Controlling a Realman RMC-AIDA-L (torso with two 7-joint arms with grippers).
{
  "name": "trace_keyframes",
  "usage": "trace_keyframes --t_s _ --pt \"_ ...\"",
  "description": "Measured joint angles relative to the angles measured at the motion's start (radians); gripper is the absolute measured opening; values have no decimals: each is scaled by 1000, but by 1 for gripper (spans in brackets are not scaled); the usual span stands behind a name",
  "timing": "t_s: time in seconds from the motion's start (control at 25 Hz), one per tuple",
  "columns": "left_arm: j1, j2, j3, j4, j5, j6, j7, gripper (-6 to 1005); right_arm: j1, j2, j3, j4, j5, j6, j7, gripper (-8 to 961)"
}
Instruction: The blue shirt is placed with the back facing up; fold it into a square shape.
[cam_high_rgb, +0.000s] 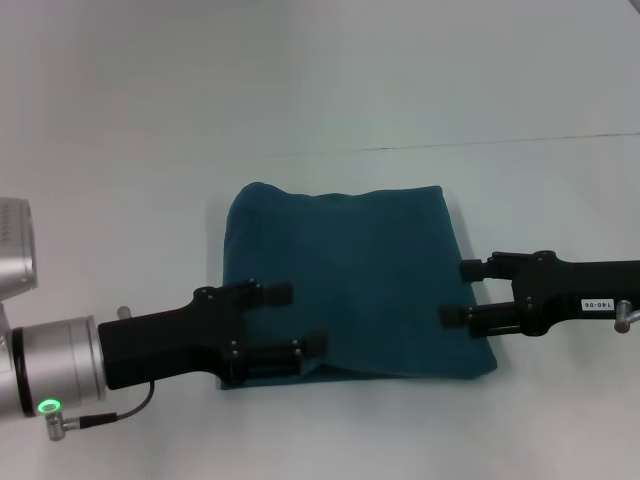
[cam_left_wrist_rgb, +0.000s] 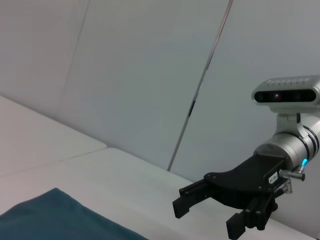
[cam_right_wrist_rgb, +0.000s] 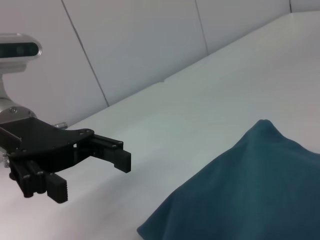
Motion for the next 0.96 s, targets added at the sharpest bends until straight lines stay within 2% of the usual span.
trace_keyframes --t_s 0.96 --pt "-3 0 2 -12 29 26 -4 884 9 2 -57 0 0 -14 19 941"
